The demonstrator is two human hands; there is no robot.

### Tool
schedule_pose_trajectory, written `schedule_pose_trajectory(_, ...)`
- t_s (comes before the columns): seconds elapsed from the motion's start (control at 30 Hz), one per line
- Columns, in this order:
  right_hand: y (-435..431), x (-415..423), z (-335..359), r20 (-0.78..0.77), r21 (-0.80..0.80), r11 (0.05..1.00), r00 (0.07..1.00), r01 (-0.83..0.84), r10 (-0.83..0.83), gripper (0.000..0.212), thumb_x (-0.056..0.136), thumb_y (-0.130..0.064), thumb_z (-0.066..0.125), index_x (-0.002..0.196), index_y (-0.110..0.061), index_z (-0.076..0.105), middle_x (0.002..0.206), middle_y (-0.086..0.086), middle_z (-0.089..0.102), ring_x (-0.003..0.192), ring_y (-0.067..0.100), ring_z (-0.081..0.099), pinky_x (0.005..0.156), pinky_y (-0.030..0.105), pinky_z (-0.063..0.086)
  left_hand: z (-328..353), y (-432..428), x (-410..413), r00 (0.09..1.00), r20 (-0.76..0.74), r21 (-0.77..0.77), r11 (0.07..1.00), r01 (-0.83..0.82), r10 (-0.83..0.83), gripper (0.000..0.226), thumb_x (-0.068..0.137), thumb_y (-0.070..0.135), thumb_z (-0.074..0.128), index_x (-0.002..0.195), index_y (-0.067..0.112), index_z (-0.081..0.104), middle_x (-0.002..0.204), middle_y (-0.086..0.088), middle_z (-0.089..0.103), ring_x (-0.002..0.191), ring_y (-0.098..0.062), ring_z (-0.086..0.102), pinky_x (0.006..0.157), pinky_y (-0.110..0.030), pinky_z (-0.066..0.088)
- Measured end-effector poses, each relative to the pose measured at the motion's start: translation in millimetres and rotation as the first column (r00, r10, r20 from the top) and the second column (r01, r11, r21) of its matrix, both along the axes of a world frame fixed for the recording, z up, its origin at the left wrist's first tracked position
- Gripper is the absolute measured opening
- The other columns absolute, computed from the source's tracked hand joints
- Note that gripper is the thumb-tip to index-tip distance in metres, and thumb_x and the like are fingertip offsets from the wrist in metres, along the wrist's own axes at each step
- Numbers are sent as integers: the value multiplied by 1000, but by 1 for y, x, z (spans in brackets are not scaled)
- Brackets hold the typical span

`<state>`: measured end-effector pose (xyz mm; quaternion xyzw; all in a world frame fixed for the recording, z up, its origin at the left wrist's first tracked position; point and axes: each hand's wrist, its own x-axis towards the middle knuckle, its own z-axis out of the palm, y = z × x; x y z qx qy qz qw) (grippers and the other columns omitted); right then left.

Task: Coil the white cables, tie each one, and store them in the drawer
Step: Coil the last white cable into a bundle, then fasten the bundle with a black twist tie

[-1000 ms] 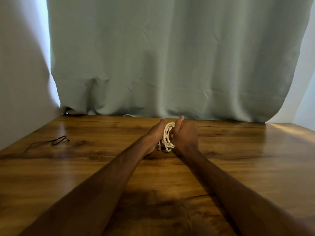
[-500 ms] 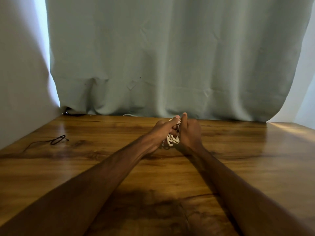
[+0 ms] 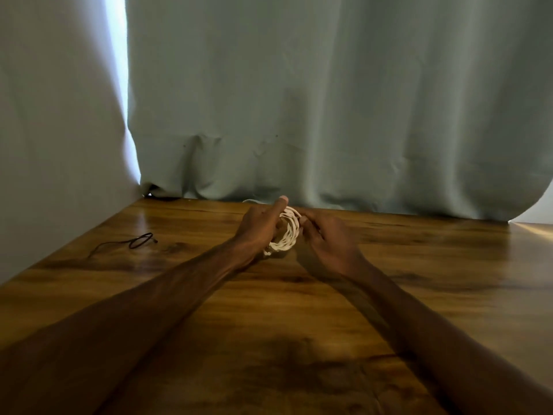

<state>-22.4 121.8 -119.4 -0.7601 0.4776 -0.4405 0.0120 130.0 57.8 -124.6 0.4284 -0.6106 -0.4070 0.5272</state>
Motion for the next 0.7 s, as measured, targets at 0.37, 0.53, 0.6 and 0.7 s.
schedule_pose_trajectory(0.37,11,15,6,452,304,911,884,-279,120,27,104,-13,53,98,-19,78,90,2,78,81,19,70,65,27,53,13,2,10,961,190,-196,967,-162,199,53,103,41,46,61,10,57,61,-7,60,64,-26,62,62,-37,46)
schedule_pose_trajectory(0.53,8,23,10,497,342,863,851,-372,170,17,101,-18,60,106,-13,76,100,12,78,83,18,71,64,25,58,15,-1,23,963,191,-192,970,-152,189,52,99,45,48,60,12,55,61,-5,58,61,-24,60,63,-40,49)
schedule_pose_trajectory(0.6,5,28,11,508,351,860,847,-370,157,19,100,-16,62,112,-9,75,101,10,79,87,18,73,66,26,60,17,-1,30,966,189,-214,968,-134,176,53,98,44,49,57,11,52,55,-3,53,56,-22,54,61,-42,47)
schedule_pose_trajectory(0.7,0,39,14,544,342,857,825,-385,153,23,99,-19,63,118,-10,73,107,7,79,95,16,74,75,34,62,27,-3,44,962,188,-248,958,-147,196,53,101,37,52,56,10,51,53,-3,50,53,-19,50,59,-36,41)
